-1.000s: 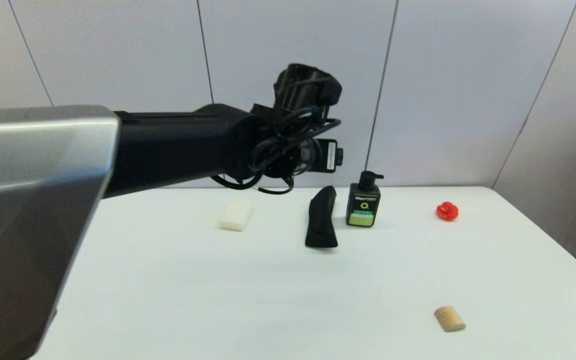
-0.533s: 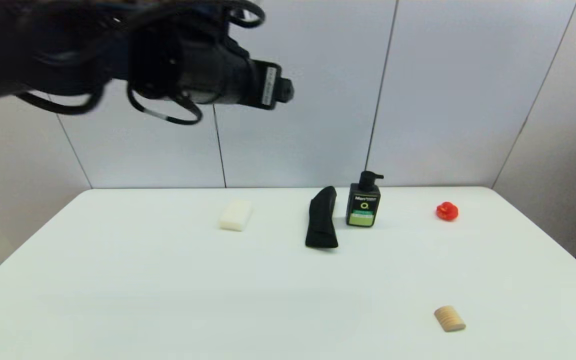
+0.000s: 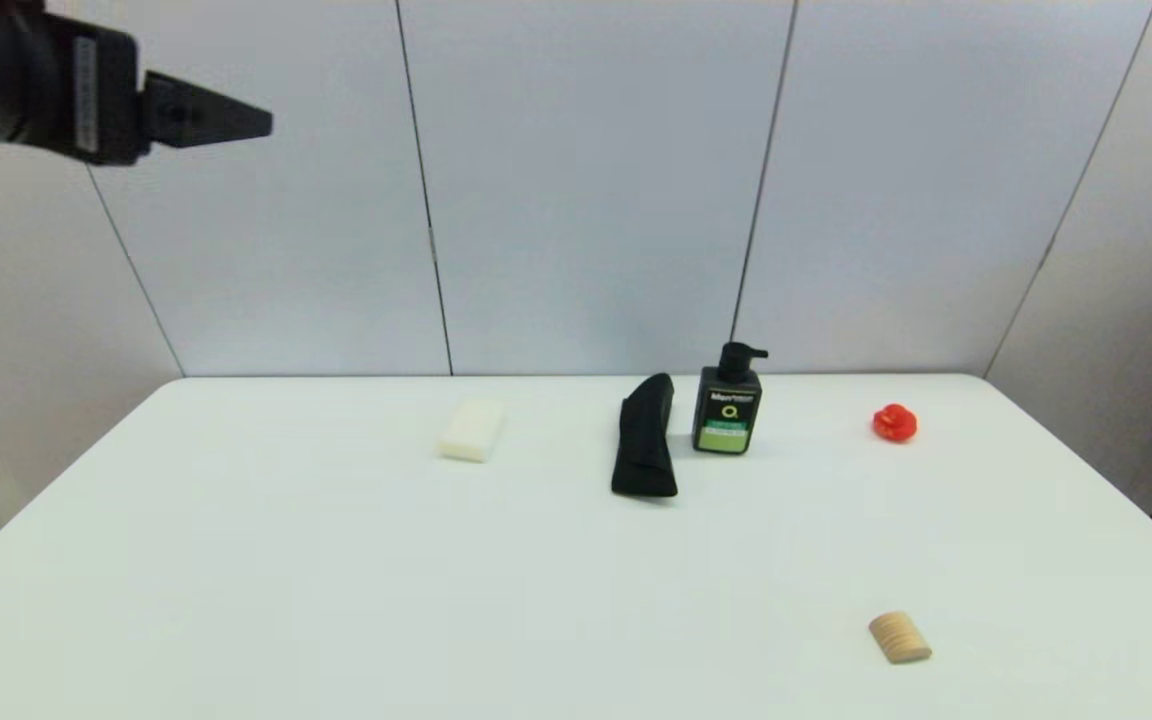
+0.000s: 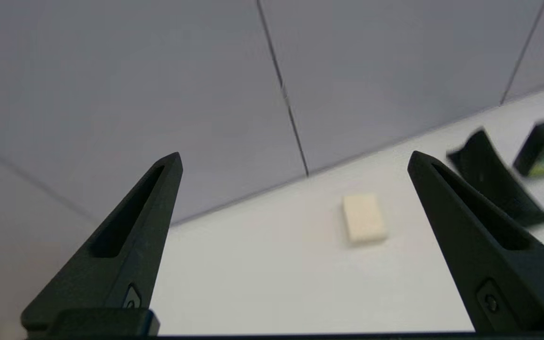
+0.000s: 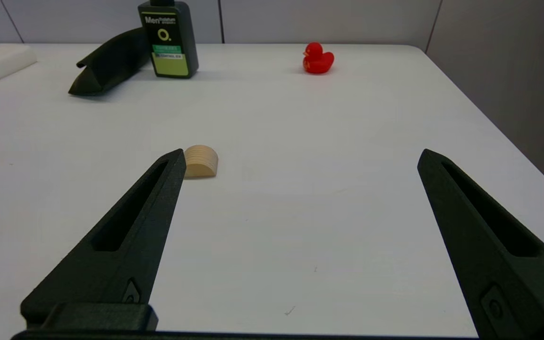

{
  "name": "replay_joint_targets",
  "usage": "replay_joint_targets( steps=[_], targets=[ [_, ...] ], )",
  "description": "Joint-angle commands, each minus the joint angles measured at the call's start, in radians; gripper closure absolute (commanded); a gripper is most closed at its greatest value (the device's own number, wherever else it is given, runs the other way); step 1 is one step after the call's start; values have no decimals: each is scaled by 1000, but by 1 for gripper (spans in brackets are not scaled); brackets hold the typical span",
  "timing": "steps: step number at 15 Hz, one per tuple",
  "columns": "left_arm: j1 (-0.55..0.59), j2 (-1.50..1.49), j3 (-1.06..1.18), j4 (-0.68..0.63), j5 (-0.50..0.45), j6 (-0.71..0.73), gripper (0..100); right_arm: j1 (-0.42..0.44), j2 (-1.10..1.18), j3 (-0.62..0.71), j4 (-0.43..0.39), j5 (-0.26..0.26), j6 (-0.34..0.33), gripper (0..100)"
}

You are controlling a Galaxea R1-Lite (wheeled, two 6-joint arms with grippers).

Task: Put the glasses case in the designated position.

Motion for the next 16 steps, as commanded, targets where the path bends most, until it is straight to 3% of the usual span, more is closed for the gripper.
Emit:
replay_joint_targets(
  steps=[1, 3, 8, 9, 12, 16],
  targets=[
    [173, -280, 256, 56, -330, 3, 0, 0, 1, 0, 0, 0, 0, 0],
    [236, -370, 388, 58, -447, 0, 0, 0, 1, 0, 0, 0, 1, 0],
    [288, -642, 701, 12, -451, -86, 0, 0, 1, 0, 0, 0, 0, 0],
    [288, -680, 758, -39, -418, -121, 0, 0, 1, 0, 0, 0, 0, 0],
    [283, -783, 965, -275, -194, -187, 0, 0, 1, 0, 0, 0, 0, 0],
    [303, -926, 1163, -320, -166, -196, 0, 0, 1, 0, 0, 0, 1, 0]
  ],
)
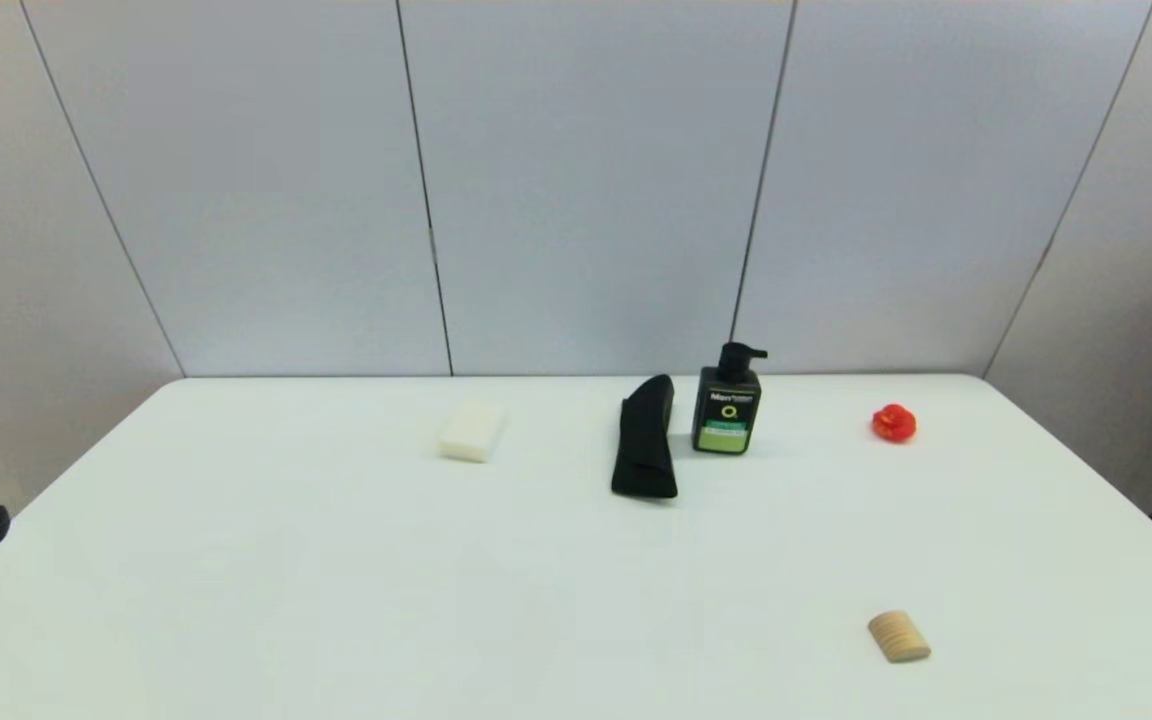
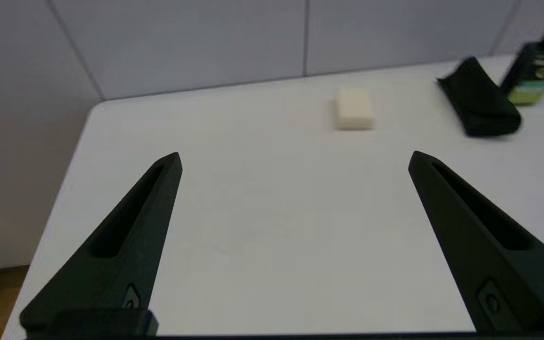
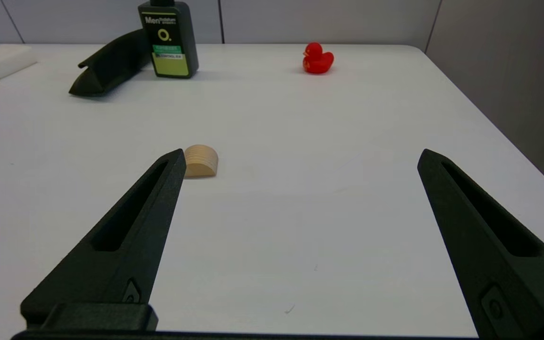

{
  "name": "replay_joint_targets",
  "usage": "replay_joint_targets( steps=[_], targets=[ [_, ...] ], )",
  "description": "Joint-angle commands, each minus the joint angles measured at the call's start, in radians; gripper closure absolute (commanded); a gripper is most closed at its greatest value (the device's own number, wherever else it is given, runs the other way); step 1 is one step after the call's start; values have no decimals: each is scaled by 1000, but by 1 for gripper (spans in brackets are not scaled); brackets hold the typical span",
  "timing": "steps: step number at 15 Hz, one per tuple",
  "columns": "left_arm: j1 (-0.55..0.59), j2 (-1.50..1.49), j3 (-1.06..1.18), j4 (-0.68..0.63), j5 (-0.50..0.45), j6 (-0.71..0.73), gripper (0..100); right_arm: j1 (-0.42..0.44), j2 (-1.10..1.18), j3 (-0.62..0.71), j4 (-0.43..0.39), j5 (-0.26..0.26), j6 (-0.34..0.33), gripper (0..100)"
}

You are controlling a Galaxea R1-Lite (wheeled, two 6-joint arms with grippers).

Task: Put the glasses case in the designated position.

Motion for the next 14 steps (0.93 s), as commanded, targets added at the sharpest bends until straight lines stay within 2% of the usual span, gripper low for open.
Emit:
replay_joint_targets(
  steps=[1, 6, 9, 14],
  targets=[
    [29, -211, 218, -40, 39, -9, 0, 0, 1, 0, -1, 0, 1, 0],
    [92, -349, 388, -86, 43, -8, 0, 0, 1, 0, -1, 0, -1, 0],
    [92, -416, 482, -151, 42, -2, 0, 0, 1, 0, -1, 0, 1, 0],
    [92, -518, 579, -152, 37, 1, 0, 0, 1, 0, -1, 0, -1, 0]
  ],
)
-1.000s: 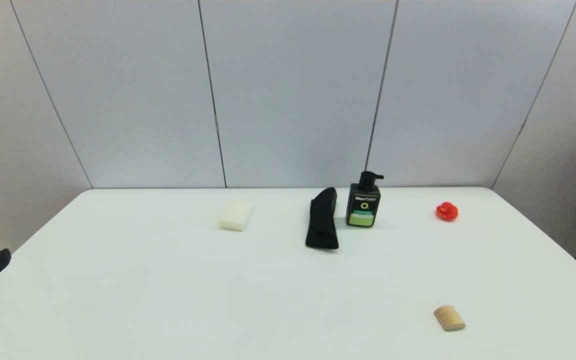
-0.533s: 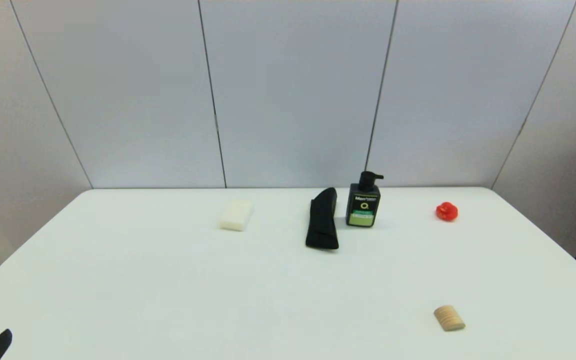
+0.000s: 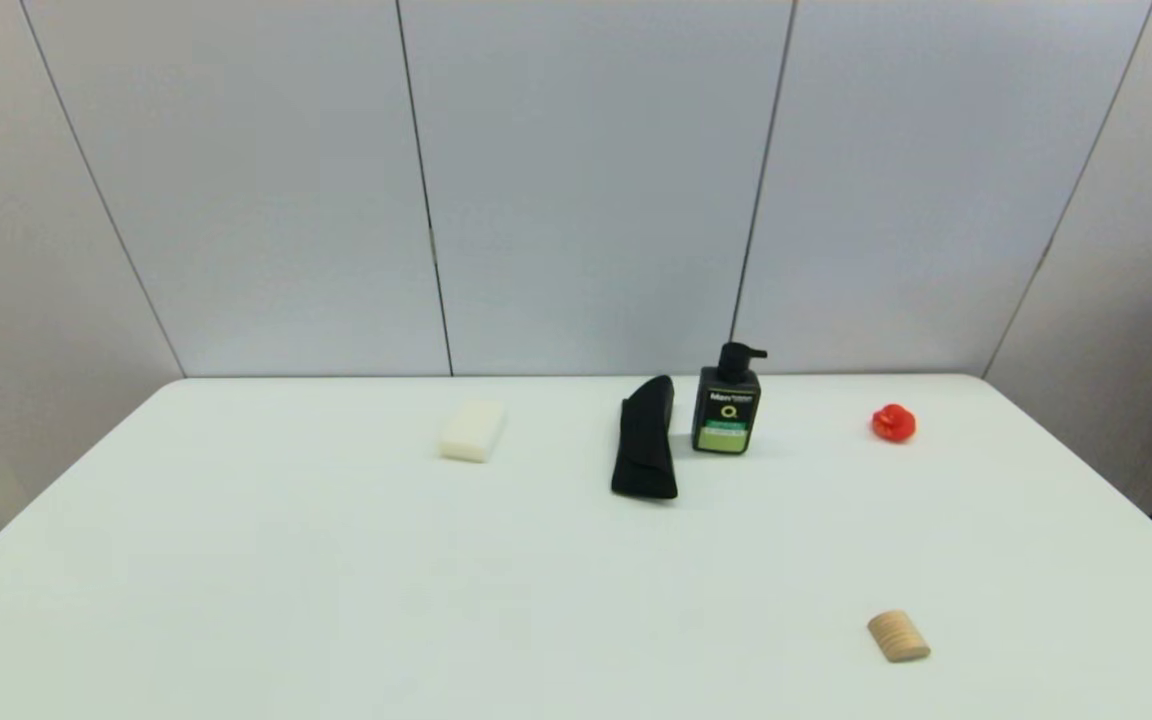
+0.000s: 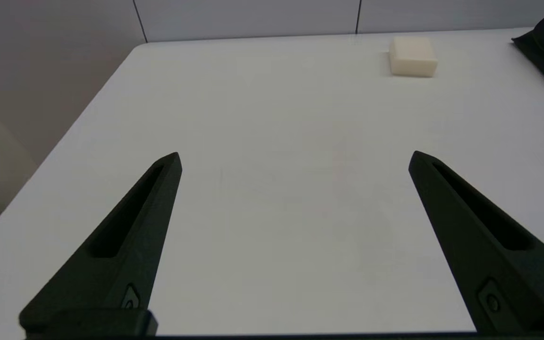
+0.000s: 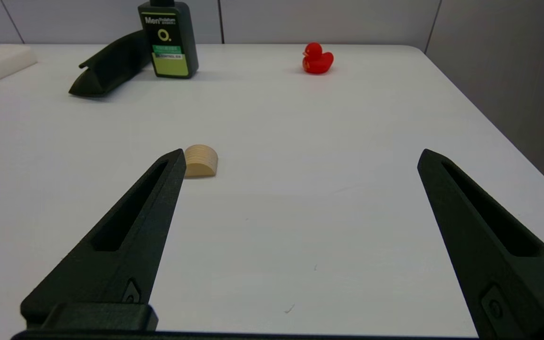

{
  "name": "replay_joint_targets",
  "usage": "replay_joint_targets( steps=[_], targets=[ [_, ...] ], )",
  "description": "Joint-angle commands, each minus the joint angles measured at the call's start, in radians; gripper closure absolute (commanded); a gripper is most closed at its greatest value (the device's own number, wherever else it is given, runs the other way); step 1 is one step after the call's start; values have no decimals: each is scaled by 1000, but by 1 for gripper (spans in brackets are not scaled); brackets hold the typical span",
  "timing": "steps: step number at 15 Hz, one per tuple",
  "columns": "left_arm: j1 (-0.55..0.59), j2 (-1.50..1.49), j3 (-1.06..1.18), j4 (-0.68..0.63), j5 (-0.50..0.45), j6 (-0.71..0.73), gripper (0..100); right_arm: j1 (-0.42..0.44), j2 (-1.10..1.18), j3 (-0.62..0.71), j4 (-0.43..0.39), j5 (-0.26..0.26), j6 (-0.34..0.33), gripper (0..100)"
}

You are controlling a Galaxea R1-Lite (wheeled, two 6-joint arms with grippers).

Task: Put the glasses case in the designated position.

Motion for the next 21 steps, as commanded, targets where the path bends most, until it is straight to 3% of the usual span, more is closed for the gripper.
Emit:
replay_joint_targets(
  steps=[1, 21],
  targets=[
    [1, -89, 69, 0, -5, 4, 0, 0, 1, 0, -1, 0, -1, 0],
    [-1, -172, 83, 26, -5, 8, 0, 0, 1, 0, -1, 0, -1, 0]
  ],
)
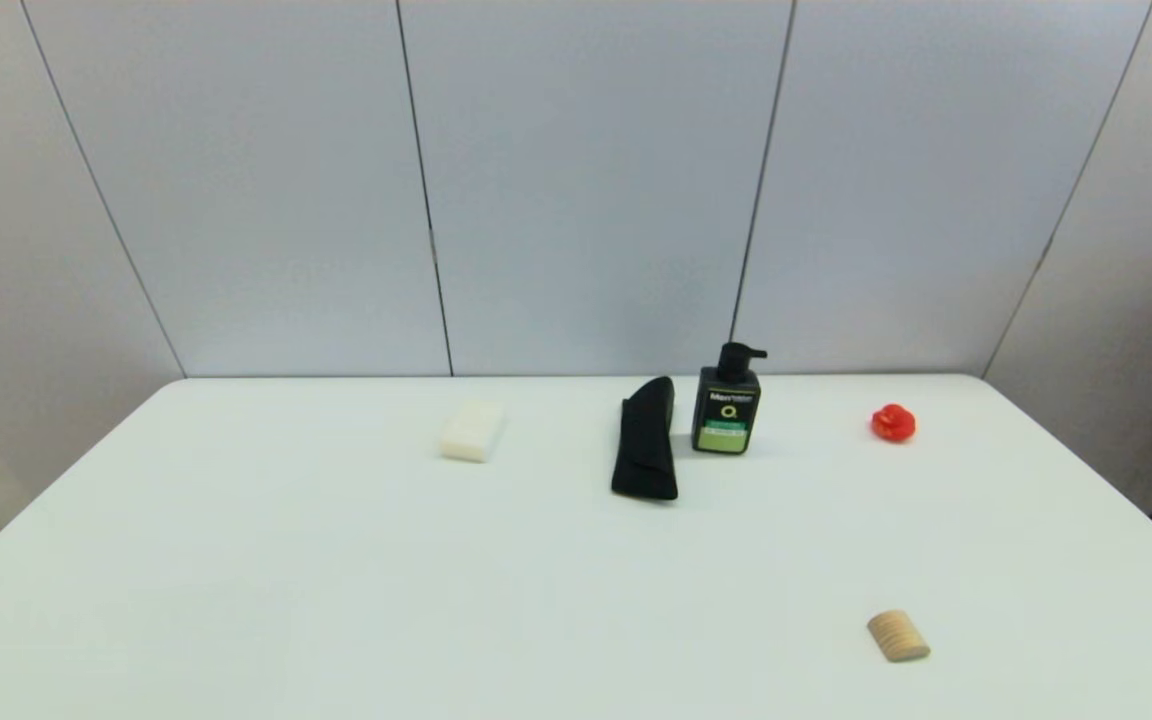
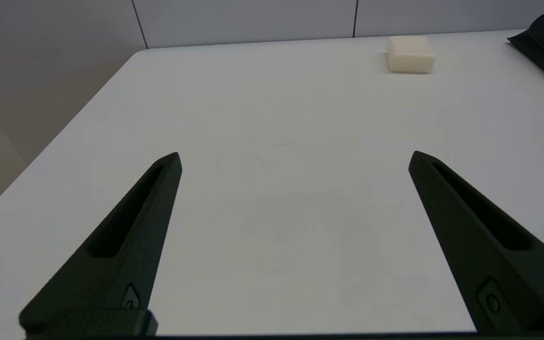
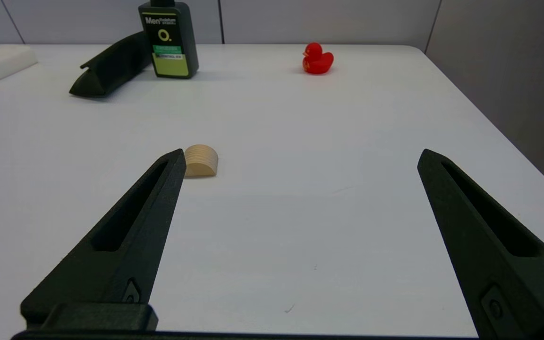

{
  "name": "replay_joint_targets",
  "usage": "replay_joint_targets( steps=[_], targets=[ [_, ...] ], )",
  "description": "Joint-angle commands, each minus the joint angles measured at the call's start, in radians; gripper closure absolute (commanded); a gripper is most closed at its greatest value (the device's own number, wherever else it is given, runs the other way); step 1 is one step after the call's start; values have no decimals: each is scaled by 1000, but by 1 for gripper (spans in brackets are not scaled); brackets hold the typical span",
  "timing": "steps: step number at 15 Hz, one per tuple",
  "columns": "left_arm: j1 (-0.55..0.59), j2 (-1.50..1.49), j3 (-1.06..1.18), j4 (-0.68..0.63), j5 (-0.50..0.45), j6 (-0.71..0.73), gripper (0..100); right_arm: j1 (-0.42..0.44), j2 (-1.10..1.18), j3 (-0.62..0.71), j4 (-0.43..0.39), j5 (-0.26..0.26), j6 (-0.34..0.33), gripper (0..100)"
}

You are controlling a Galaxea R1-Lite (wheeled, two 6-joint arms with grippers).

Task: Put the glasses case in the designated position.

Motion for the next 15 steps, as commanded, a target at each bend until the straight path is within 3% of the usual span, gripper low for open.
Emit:
replay_joint_targets(
  steps=[1, 15],
  targets=[
    [0, 2, 0, -1, 0, 1, 0, 0, 1, 0, 0, 0, -1, 0],
    [0, 2, 0, -1, 0, 1, 0, 0, 1, 0, 0, 0, 1, 0]
  ],
)
